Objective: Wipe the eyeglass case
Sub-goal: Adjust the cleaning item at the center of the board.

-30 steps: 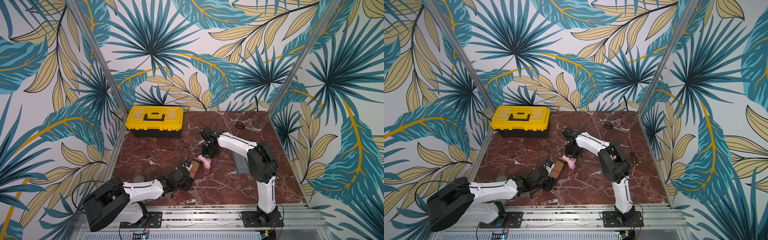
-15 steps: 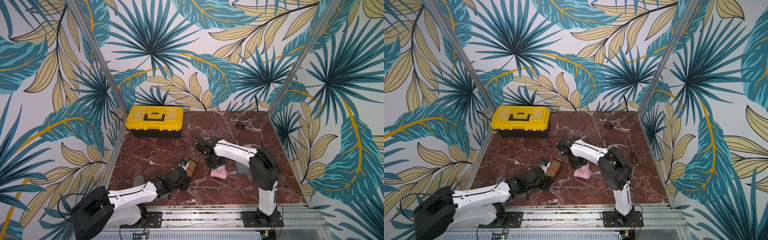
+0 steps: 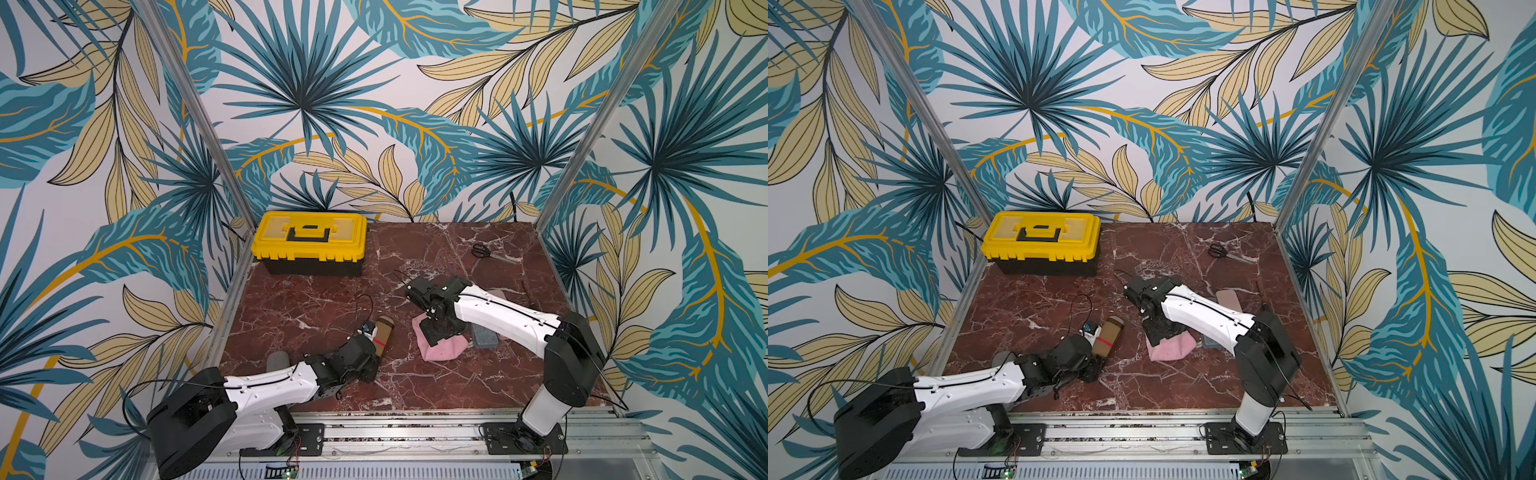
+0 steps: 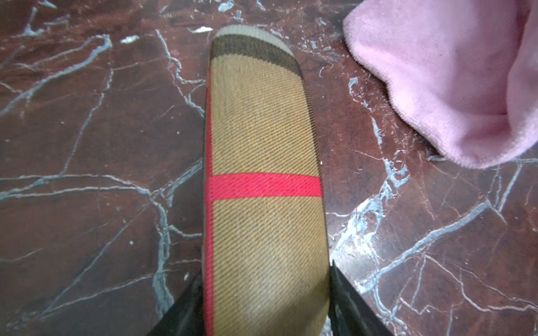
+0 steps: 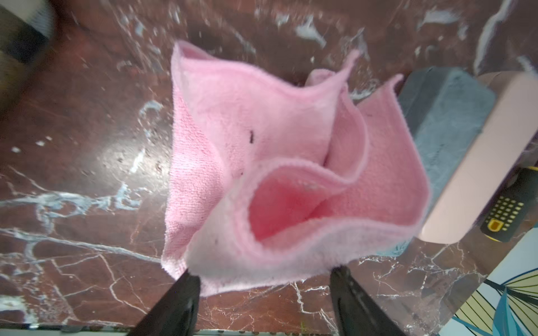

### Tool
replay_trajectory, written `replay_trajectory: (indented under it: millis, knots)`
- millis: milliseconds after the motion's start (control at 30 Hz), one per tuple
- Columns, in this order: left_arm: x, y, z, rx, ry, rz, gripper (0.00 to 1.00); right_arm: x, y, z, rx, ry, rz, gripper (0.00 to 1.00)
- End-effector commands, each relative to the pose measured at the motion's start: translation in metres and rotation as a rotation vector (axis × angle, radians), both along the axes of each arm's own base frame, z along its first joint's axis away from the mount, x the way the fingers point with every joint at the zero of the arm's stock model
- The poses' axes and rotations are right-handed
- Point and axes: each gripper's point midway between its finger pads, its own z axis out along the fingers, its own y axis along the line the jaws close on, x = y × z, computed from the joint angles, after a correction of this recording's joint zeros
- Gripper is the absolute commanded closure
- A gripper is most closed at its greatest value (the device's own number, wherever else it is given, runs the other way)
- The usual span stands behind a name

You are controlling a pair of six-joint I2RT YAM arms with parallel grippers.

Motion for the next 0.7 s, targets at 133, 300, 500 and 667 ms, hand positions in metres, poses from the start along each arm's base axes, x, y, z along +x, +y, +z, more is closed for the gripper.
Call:
replay_trajectory:
  millis: [133,300,500,667]
  knots:
    - [0.002,-0.005,-0.003,-0.011,-0.001,-0.012,0.64,0.003,0.014,-0.034,-0.014,0.072,0.049,0.23]
    - [0.0,-0.003,-0.003,-0.007,0.012,-0.013,0.64,-0.011,0.052,-0.031,0.177,0.192,0.026,0.19]
    - [0.002,-0.003,0.0,-0.018,-0.006,-0.008,0.65,-0.011,0.033,-0.002,0.188,0.152,-0.024,0.05]
    - [0.003,-0.007,-0.002,-0.016,-0.006,-0.023,0.65,-0.001,-0.015,-0.01,-0.098,0.107,-0.008,0.01]
